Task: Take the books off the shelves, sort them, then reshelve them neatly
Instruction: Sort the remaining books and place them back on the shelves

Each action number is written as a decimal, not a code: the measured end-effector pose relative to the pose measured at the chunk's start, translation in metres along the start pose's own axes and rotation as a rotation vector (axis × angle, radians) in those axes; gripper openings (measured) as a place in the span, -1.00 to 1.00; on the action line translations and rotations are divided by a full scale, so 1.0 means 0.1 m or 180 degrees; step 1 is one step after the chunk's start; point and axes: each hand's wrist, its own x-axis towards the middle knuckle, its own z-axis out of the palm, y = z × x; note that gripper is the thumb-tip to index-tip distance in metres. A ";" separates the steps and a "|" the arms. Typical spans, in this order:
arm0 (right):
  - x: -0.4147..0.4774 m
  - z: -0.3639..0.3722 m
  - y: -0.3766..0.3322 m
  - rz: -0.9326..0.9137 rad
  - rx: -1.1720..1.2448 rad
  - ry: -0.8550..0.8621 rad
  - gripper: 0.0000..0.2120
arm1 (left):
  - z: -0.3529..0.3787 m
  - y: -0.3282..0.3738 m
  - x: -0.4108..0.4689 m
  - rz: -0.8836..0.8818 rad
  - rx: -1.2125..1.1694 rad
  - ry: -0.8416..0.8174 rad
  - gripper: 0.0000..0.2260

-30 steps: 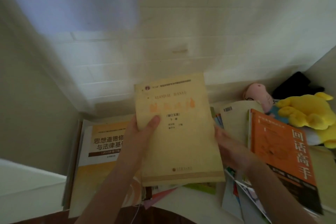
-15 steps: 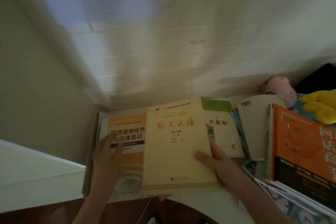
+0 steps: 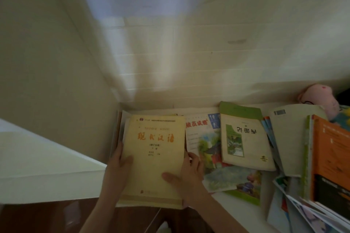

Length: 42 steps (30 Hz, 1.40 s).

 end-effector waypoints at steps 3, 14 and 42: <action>0.08 -0.04 -0.02 -0.0140 -0.0214 -0.0270 -0.07 | -0.02 -0.05 0.01 0.0040 0.0118 -0.0018 -0.52; 0.09 -0.24 0.23 -0.0153 0.0266 0.0088 -0.06 | 0.10 0.04 -0.02 0.0541 0.0755 0.0158 -0.46; -0.11 -1.75 0.98 -0.1852 -0.1681 0.2671 -0.73 | 1.80 0.79 -0.77 -0.0081 -0.1019 -0.2478 -0.68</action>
